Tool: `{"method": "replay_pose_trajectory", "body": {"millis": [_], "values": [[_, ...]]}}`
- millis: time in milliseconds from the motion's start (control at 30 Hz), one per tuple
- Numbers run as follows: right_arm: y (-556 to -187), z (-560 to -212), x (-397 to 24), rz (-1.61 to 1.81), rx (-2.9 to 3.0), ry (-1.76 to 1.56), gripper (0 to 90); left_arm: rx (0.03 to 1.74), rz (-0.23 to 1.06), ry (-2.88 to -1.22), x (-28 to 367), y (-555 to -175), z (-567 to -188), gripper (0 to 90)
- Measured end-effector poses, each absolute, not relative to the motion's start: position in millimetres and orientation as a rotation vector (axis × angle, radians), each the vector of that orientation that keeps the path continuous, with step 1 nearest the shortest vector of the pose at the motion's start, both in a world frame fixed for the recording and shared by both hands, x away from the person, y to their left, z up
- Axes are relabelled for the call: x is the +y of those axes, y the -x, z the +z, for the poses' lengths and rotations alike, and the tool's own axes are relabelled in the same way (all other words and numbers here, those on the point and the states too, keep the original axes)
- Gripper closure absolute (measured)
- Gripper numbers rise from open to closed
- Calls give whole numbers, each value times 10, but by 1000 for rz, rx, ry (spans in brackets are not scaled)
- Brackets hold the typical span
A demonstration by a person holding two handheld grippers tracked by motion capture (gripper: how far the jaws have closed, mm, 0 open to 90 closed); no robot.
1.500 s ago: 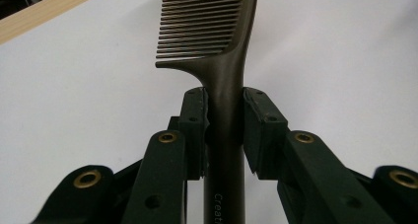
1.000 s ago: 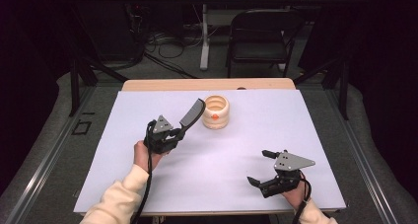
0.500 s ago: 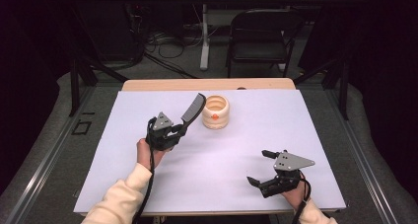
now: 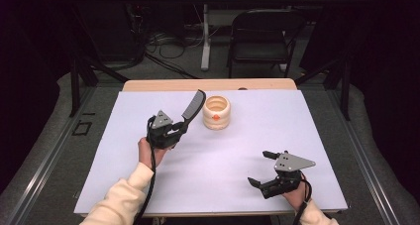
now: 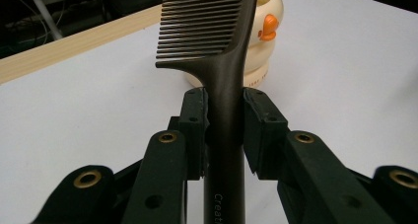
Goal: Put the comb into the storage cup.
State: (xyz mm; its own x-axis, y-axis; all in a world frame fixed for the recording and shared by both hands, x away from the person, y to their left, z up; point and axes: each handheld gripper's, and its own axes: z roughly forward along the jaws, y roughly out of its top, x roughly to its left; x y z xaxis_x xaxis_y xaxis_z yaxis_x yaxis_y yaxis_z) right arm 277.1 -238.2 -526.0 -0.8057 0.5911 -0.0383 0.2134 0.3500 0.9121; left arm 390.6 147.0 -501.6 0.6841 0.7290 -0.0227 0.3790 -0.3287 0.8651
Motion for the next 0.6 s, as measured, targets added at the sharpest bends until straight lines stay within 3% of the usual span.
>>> {"method": "replay_pose_trajectory", "body": {"millis": [600], "values": [[-2778,-5265,-2384,1445,2255,-718,0,855,461,-1893,1404,-4033,-4968,721]]}}
